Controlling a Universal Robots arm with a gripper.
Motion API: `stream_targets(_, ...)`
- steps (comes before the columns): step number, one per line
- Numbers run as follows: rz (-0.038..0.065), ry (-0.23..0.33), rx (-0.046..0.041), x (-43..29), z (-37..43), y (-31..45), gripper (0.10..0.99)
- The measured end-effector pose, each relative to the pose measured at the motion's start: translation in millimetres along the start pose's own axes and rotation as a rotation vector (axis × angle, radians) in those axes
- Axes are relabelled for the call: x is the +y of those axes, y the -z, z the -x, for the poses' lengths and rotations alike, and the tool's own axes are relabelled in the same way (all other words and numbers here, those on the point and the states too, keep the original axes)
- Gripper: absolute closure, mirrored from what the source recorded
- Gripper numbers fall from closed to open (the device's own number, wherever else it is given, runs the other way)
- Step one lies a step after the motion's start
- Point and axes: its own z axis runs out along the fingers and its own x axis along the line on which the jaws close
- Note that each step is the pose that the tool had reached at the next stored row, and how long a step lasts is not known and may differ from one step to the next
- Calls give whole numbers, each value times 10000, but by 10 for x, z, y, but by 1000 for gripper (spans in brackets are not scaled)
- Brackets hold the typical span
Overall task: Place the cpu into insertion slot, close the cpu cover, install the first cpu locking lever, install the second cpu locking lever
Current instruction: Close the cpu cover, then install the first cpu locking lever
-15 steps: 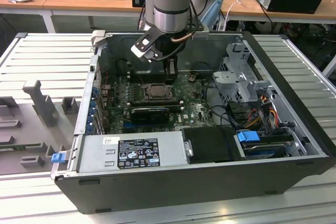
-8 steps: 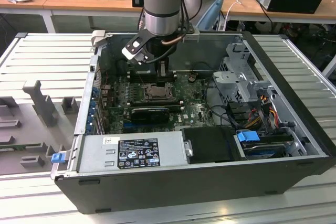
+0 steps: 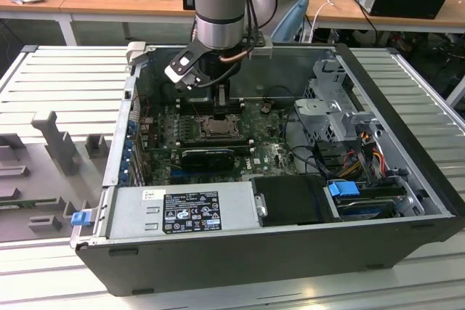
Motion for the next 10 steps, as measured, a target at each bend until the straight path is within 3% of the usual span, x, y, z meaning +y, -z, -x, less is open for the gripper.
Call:
stream_targets(5,-3,3,-4,-70,2,8,980)
stream_targets(10,-1,1,0,-65,-1,133,980)
